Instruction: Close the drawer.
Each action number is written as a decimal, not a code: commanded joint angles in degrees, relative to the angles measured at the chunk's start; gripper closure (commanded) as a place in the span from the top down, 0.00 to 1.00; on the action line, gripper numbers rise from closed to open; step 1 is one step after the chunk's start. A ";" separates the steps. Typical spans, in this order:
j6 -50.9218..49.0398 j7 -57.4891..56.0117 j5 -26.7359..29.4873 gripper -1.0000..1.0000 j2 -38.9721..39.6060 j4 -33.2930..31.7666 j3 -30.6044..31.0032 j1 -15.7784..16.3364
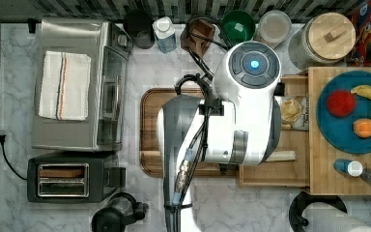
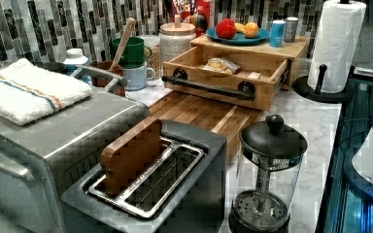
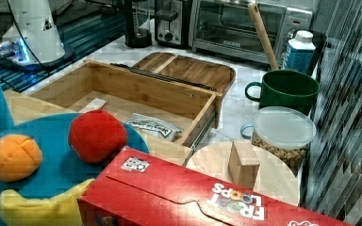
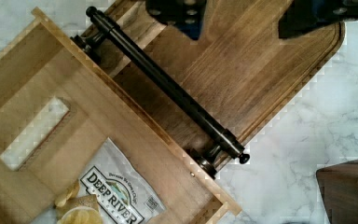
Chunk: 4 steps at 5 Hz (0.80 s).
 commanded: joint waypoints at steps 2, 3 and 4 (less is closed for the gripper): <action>5.54 -7.52 2.47 1.00 -3.46 -6.23 0.83 0.15; 6.39 -9.70 2.04 1.00 -5.13 -8.84 2.61 1.95; 7.72 -15.31 2.41 1.00 -5.96 -10.57 4.20 3.23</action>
